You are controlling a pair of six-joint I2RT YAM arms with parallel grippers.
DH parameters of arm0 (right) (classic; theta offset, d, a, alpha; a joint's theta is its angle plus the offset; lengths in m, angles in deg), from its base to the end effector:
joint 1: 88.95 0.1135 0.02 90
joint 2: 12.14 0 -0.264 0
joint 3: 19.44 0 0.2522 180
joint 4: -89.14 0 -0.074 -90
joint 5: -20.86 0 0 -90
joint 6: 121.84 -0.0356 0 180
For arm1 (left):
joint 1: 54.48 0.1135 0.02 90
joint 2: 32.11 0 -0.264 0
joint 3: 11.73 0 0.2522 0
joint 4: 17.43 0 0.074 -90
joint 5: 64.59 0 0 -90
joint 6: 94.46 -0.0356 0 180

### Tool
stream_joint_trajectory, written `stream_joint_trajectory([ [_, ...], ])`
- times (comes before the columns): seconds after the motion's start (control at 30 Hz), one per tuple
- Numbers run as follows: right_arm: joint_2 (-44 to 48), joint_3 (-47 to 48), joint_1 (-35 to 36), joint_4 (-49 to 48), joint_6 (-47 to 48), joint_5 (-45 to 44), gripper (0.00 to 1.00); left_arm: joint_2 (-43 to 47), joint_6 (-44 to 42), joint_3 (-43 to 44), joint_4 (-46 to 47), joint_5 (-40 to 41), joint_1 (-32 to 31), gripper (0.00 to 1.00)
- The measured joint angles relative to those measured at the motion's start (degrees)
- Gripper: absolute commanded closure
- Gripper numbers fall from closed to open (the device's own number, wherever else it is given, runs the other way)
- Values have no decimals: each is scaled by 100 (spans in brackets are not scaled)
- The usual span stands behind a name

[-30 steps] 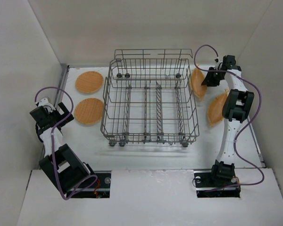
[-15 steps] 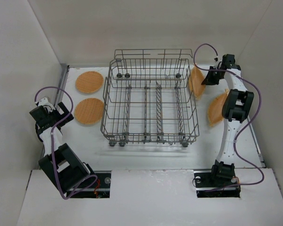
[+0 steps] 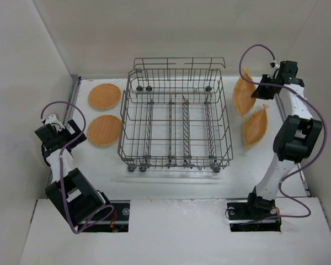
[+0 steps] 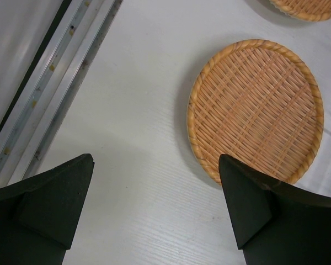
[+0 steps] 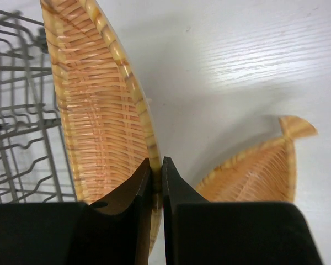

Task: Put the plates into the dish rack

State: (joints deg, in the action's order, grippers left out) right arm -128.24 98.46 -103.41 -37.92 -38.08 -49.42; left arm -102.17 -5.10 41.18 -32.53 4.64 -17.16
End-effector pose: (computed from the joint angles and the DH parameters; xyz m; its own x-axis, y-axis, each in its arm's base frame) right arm 0.4442 -0.1022 0.2748 -0.7463 0.2981 -0.5951 0.1118 0.9375 0.3294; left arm 0.2158 0.1486 0.2301 -0.4280 -0.3132 -0.8478 -0.3236 0.9290 -0.1798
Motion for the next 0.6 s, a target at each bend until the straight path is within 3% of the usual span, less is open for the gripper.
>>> stream_joint_trajectory([
  [0.37, 3021, -1829, 15, -579, 299, -413, 100, 0, -2, 0, -20, 0, -13, 0],
  [0.47, 3626, -1856, 514, -813, 702, -761, 100, 0, 0, 0, -22, -2, -15, 0],
  [0.6, 3886, -1655, 1692, -1163, 1399, -1091, 100, 0, 0, 0, -22, -4, -15, 0],
])
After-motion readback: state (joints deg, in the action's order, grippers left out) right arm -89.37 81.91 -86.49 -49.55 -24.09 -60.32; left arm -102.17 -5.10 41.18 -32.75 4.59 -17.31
